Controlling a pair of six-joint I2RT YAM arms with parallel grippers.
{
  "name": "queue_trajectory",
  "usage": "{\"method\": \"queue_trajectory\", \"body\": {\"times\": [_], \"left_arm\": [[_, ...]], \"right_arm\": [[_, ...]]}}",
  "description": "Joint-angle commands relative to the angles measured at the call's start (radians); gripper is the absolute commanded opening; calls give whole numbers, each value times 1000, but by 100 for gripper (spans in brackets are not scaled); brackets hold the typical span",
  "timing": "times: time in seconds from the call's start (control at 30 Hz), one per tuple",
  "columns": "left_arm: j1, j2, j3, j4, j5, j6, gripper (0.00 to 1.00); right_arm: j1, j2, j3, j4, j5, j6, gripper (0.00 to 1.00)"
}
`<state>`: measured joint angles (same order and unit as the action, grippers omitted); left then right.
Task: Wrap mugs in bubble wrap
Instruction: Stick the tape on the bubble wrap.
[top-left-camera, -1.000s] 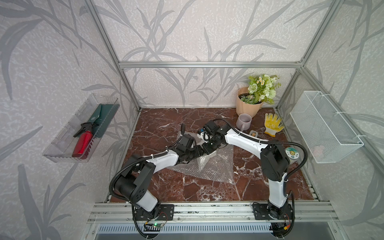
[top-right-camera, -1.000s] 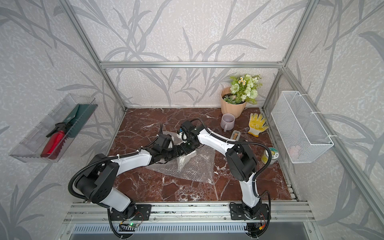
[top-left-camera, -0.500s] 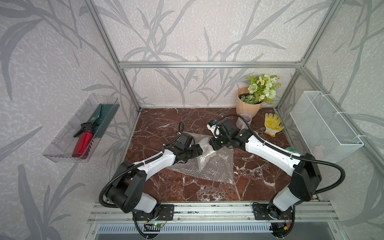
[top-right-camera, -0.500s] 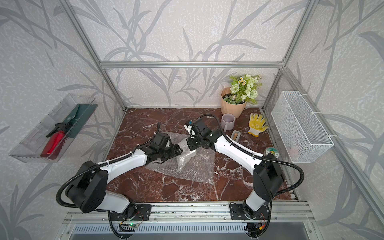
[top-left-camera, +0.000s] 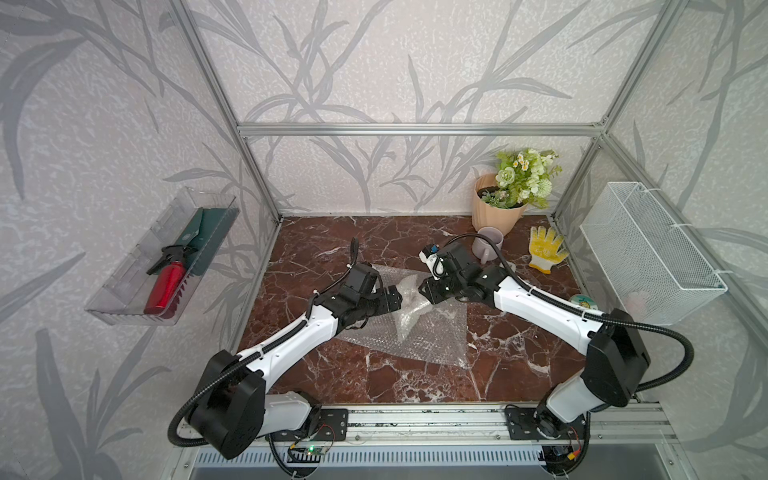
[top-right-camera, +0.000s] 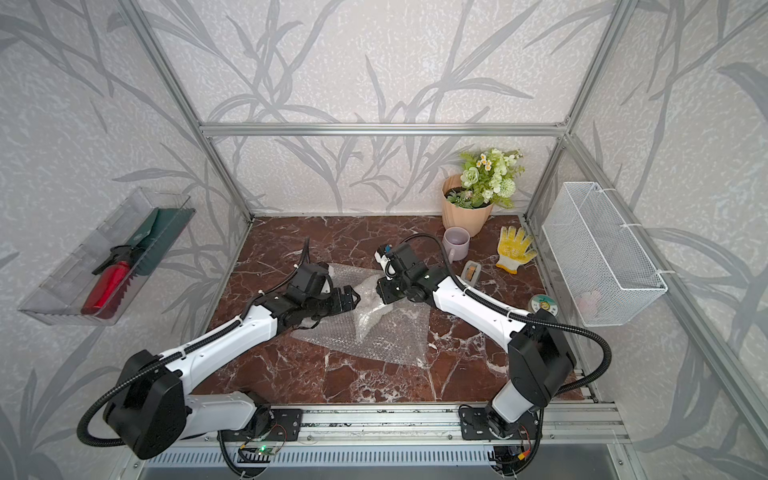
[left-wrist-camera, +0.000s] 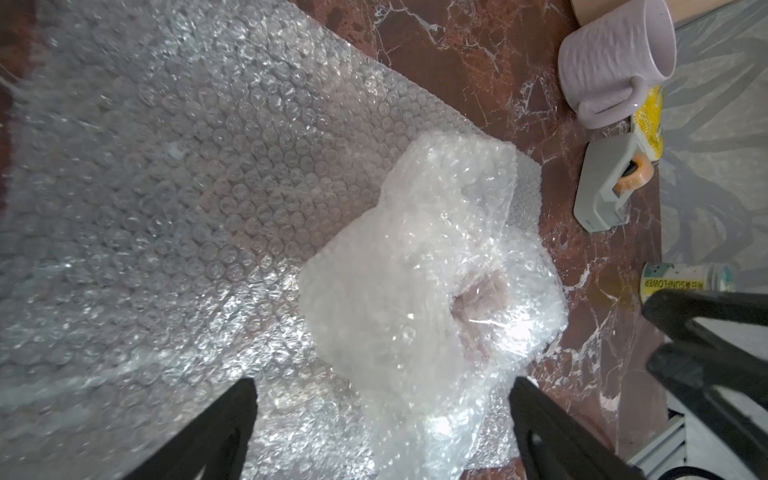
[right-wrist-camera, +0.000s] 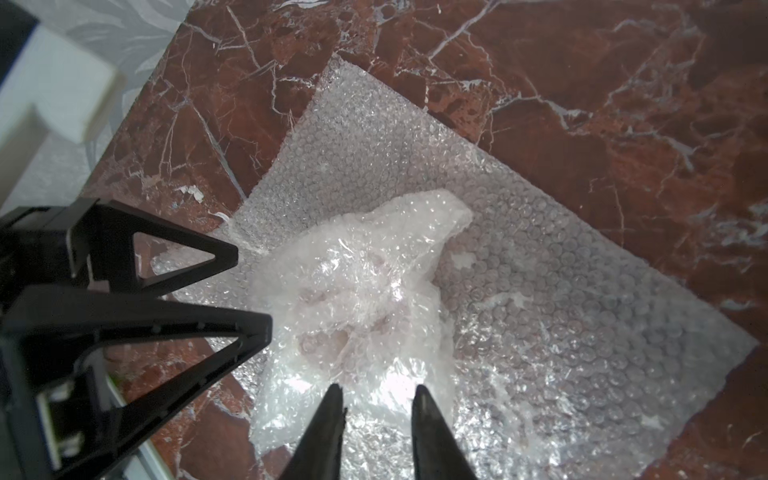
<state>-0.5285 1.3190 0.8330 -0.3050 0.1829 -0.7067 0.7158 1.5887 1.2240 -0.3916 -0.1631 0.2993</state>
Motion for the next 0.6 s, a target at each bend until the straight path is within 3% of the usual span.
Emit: {"method": "queue_trajectory", "body": {"times": [0.0,0.07,0.2,0.47,0.57], "left_arm": [[-1,46,64,29,-10,64,99],[2,78,85,19,-42,76,99],[19,128,107,10,-76,72,99],[33,221,141,39,-85,61,99],[37,251,151,12,-110,47,97]], "right_arm": [[-2,-17,-15,5,1,18,55],[-4,-7,-13,-9,9,29,69],[-4,34,-3,-10,-45,59,86],[-4,154,25,-4,-57,105,87],[-4,194,52,-72,9,106,80]]}}
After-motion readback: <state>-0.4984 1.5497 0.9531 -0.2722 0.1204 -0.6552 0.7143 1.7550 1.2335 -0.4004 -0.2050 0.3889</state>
